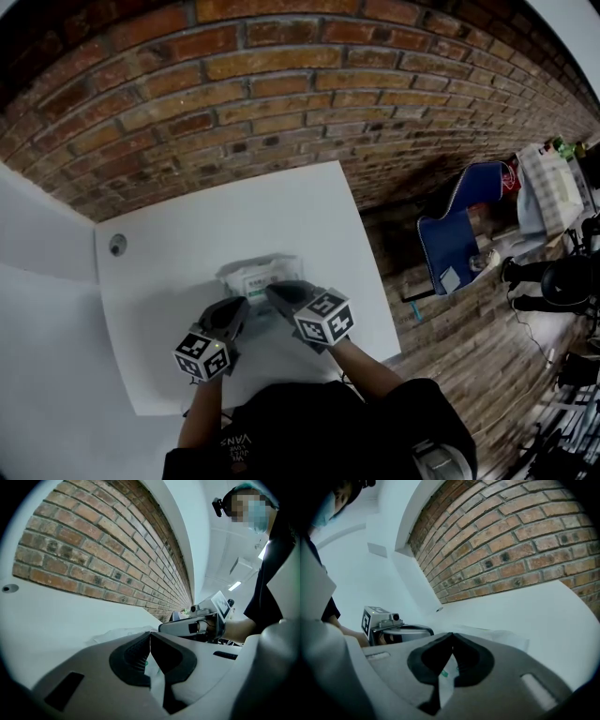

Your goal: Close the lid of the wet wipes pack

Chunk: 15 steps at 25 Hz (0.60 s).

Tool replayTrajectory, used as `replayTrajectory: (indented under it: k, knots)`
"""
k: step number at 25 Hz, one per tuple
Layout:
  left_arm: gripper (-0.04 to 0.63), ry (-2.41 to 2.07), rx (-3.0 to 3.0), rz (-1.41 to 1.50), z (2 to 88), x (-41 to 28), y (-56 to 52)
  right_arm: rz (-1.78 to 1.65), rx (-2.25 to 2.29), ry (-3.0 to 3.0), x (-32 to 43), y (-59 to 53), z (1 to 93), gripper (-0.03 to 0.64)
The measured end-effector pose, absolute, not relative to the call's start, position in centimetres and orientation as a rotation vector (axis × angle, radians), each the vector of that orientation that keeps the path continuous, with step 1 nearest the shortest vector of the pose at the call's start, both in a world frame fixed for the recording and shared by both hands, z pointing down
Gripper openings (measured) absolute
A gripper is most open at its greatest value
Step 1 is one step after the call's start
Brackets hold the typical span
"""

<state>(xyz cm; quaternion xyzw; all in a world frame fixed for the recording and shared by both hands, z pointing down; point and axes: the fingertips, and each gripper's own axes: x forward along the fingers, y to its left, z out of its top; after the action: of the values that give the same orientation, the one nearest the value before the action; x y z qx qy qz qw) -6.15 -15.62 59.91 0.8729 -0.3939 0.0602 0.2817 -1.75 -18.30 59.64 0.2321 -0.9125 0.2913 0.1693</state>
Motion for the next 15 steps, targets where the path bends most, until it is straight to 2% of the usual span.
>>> replayTrajectory:
  k: [15]
  knots:
    - [-0.002,-1.048,2.333,0.162,60.3,-6.1,-15.6,0.709,0.648,-2.553,-2.3,-17.4,61.1,-0.002]
